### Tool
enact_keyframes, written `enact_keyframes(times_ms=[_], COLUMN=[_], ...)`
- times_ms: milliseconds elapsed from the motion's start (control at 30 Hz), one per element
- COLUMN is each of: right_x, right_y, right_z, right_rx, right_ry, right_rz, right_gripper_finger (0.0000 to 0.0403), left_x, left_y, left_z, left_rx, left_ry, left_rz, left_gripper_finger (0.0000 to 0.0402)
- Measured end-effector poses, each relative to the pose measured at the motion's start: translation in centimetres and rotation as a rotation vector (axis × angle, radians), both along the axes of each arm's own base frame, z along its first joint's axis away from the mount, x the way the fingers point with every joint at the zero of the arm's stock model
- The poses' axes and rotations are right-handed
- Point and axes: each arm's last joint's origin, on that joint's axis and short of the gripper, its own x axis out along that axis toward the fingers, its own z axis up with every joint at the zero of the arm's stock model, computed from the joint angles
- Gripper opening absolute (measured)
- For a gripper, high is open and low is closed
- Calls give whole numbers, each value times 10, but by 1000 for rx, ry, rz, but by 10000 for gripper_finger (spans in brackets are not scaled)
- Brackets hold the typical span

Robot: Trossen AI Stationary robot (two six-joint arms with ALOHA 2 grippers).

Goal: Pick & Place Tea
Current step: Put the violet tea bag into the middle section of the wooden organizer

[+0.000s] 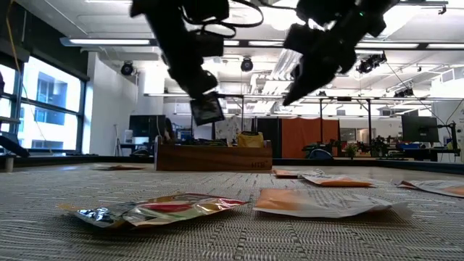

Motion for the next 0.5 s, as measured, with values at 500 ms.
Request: enact_keyframes(times_ms=[500], right_x=[-26], right_y=[-27], right_z=[-9], right_rx=[-12], right_ry=[-65], right_rz=[-100], right_gripper_finger=[119], left_x=[22], left_y=[26], left_z=[-42], left_rx=[-3], left_ry=[131], left_rz=[-28], left_gripper_finger=[7])
